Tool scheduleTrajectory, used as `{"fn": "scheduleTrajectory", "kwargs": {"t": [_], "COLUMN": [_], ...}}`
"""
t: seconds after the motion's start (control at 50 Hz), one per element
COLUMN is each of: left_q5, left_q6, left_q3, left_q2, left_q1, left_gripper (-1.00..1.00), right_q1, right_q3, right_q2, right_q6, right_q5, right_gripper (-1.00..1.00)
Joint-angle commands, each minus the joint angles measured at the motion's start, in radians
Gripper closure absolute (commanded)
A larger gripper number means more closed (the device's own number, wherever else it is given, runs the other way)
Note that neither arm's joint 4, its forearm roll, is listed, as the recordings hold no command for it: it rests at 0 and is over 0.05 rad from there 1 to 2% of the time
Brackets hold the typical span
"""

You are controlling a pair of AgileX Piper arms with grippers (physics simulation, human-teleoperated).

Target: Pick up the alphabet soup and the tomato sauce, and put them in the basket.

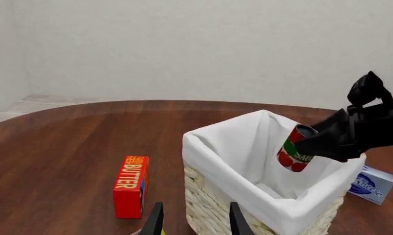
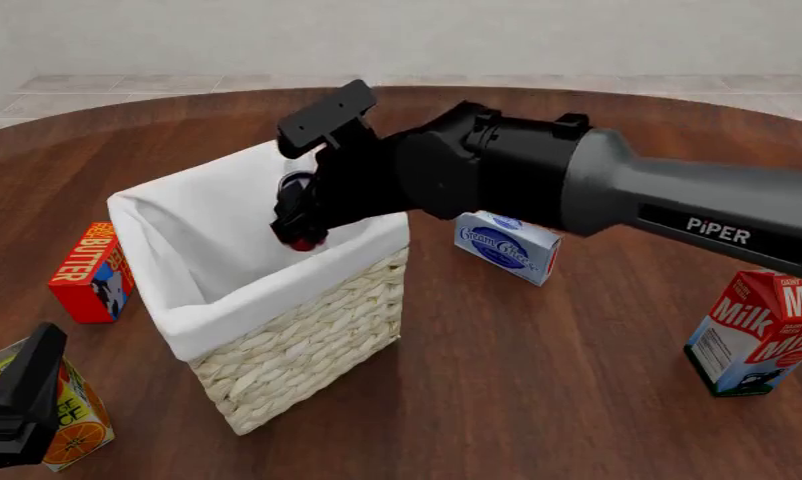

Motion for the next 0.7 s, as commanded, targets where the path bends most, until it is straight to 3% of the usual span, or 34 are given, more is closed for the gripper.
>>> {"fn": "scheduleTrajectory", "kwargs": {"t": [0.02,0.38,0.4,0.7], "left_q5": [-0.001,-0.001,-0.001,-0.002], "left_q6": [-0.002,-0.005,-0.006,-0.004], "left_q3": [0.000,0.001,0.001,0.001], "left_q2": [0.000,0.000,0.000,0.000], "left_q1": [0.000,0.002,0.002,0.003], "left_gripper": [-1.00,-1.00,-1.00,-1.00], "right_q1": [-0.012,-0.034,-0.028,-0.038], "right_q3": [-0.007,-0.053,-0.051,-0.049], "right_q2": [0.032,0.080,0.078,0.060], "right_q6": [0.021,0.020,0.022,0.033], "right_q5": [-0.010,-0.002,-0.002,-0.005], "right_gripper": [1.00,1.00,-1.00,-1.00]}}
